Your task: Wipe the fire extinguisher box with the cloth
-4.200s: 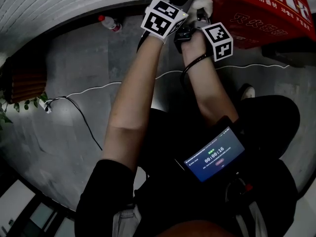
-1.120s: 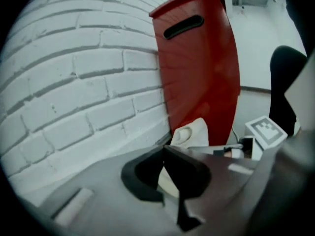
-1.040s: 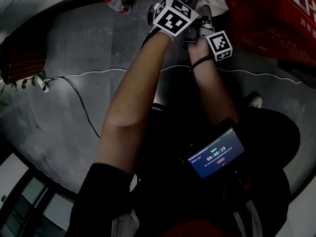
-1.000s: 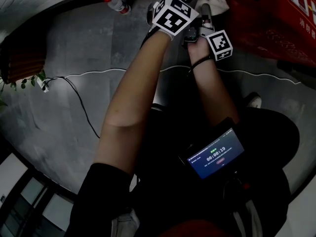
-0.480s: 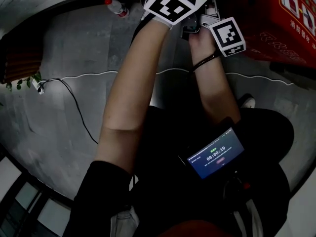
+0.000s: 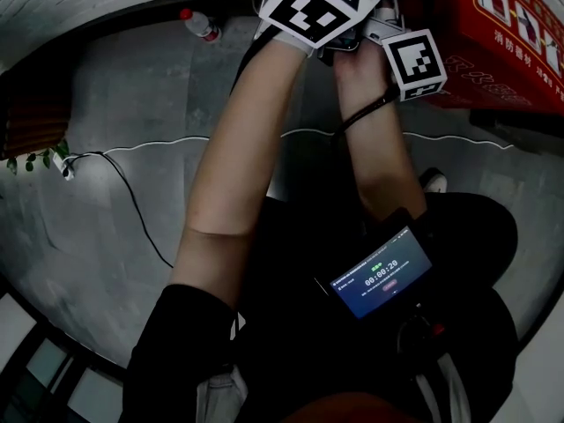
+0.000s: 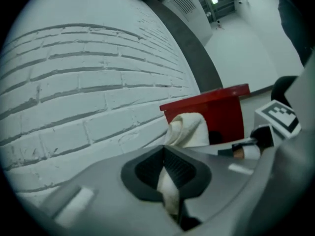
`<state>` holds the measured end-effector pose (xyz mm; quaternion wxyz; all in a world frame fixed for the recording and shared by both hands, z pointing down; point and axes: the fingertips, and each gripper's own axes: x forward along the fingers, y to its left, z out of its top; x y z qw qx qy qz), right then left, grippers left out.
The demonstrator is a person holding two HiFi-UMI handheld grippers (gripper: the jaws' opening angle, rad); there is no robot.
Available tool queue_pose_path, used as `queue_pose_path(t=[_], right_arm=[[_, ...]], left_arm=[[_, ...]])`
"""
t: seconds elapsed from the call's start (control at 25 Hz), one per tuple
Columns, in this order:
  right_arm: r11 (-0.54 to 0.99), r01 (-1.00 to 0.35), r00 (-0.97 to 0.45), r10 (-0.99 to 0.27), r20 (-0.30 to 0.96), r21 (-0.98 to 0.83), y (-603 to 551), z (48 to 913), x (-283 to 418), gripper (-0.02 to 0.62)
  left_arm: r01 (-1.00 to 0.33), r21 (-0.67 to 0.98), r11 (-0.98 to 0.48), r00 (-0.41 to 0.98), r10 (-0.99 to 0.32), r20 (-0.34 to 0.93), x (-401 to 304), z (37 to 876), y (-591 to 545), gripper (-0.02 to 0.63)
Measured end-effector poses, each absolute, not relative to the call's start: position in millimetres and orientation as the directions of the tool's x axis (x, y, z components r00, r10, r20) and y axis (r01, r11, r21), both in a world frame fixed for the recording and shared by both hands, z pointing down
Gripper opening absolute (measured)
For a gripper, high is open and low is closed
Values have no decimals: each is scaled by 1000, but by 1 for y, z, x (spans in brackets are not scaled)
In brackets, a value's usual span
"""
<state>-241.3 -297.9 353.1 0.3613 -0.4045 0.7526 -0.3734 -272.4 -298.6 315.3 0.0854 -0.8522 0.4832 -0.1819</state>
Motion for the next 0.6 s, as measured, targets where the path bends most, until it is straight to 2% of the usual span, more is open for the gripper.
queue_pose_path(t=[0.32,0.6], right_arm=[[225,-219,-272,-949,-162,-949,-306,400,-207,86],[132,-142,-234,-967,-97,-981,-307,436,-197,86]], left_arm=[[-791,-310,-528,464,-847,259,-273,332,-301,0],[-769,-291,-570,484,-815,319,-258,364,-306,0]])
